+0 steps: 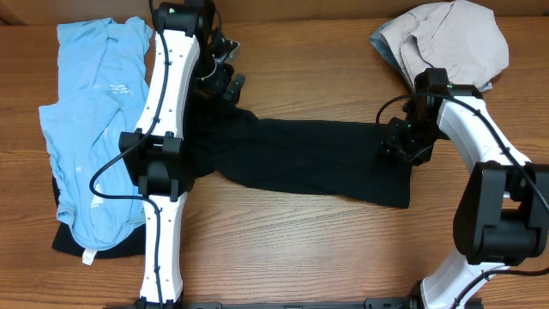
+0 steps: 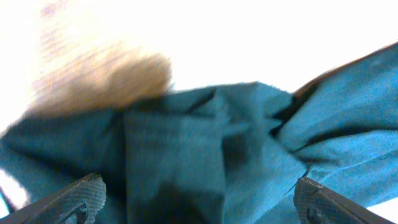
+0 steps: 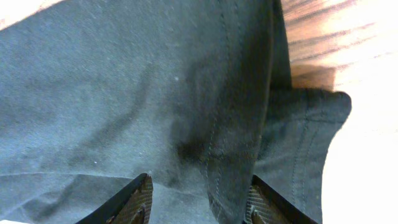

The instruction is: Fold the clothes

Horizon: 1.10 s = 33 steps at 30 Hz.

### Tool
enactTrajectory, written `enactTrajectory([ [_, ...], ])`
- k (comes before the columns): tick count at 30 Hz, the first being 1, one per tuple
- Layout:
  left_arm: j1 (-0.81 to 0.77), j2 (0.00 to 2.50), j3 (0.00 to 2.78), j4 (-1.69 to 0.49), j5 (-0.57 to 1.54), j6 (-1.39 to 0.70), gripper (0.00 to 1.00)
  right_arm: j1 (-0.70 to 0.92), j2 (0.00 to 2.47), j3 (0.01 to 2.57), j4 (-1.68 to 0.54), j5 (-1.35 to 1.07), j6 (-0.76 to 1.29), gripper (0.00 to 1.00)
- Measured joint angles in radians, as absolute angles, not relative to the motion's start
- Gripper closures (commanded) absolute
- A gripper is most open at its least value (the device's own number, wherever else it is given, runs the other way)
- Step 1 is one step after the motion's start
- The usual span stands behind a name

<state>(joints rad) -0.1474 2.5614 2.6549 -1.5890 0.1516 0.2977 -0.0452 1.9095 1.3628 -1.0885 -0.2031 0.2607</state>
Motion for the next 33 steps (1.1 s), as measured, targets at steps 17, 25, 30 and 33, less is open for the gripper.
enactTrajectory([
  [17,-0.175,2.563,2.459,-1.474,0.149,0.453,0.73,-0.045,1.909,1.363,-1.058,-0.206,0.261,0.49],
  [25,-0.175,2.563,2.459,-1.457,0.146,0.445,0.96,-0.045,1.909,1.363,-1.054,-0.206,0.261,0.49],
  [30,-0.175,2.564,2.469,-1.441,0.118,0.393,0.96,-0.045,1.909,1.363,-1.048,-0.206,0.261,0.49],
  [33,-0.175,2.578,2.552,-1.47,0.089,0.332,0.96,-0.045,1.909,1.363,-1.039,-0.206,0.261,0.5],
])
